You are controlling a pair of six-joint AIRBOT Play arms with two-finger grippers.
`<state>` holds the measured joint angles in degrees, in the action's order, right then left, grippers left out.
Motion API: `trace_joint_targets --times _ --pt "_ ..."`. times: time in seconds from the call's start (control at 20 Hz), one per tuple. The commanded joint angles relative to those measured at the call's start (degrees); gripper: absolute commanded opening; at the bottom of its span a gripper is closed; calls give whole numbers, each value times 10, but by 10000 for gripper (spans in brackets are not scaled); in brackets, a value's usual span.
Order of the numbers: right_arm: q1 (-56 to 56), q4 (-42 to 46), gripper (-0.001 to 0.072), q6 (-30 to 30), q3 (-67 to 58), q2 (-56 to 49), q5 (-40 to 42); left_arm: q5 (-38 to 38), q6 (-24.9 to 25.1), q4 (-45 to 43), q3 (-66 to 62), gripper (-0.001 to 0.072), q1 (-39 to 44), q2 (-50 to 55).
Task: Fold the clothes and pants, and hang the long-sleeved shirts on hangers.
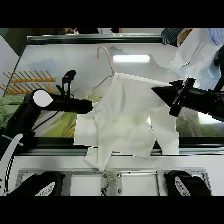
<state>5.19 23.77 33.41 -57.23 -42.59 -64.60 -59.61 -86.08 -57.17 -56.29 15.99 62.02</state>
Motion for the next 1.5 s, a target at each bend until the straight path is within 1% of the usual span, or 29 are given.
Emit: trace_joint_targets --times 0.0,0.15,0.35,0.4,0.5,0.55,0.7,0.8,0.9,0.95,1.2,1.45 --pt "0 -1 29 0 0 1 7 27 -11 58 85 19 16 -65" --pt "0 0 28 0 0 0 7 45 -12 91 133 19 67 -104" --pt "0 0 28 0 0 0 7 70 -29 94 159 20 155 -117" --pt "0 0 28 0 0 0 7 79 -34 93 161 43 170 -117" --pt "0 0 29 0 0 0 7 99 -49 93 161 587 179 -117" --pt "0 0 28 0 0 0 7 105 -59 92 160 620 173 -117" --pt "0 0 28 5 0 0 0 111 -65 93 160 619 120 -118" --pt "0 0 28 5 0 0 -2 131 -65 95 160 619 82 -118" --pt "0 0 28 5 0 0 -2 148 -59 126 160 619 60 -117" --pt "0 0 28 5 0 0 -3 156 -46 139 160 619 59 -117" --pt "0 2 28 21 0 -2 -6 193 -45 138 160 619 96 -108" --pt "0 6 29 26 0 -3 -15 196 -46 140 148 618 103 -33"
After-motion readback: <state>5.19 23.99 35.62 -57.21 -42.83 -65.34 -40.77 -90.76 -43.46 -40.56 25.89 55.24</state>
